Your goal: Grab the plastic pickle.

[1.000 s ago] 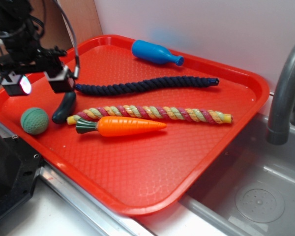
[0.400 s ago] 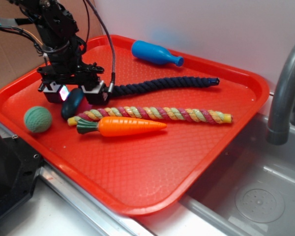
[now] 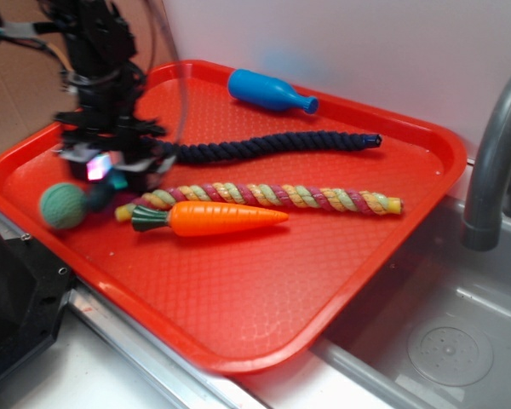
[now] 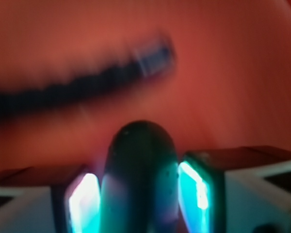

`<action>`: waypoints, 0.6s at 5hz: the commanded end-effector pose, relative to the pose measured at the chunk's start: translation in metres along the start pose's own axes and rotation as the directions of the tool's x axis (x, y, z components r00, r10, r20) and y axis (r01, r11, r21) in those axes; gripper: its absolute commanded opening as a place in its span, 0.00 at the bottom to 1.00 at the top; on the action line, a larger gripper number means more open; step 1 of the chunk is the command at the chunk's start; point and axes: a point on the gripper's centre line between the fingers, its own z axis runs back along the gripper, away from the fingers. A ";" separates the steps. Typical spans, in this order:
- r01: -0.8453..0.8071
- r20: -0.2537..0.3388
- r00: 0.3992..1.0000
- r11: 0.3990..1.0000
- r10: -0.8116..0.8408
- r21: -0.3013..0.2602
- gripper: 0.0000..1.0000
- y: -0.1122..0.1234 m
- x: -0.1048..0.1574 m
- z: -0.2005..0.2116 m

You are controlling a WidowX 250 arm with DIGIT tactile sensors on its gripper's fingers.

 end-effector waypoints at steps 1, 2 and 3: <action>0.261 0.174 0.954 0.961 -0.243 -0.086 0.00 0.023 -0.006 0.108; 0.319 0.223 0.928 0.946 -0.299 -0.058 0.00 0.010 -0.005 0.159; 0.333 0.260 0.913 0.943 -0.314 -0.031 0.00 -0.002 -0.010 0.210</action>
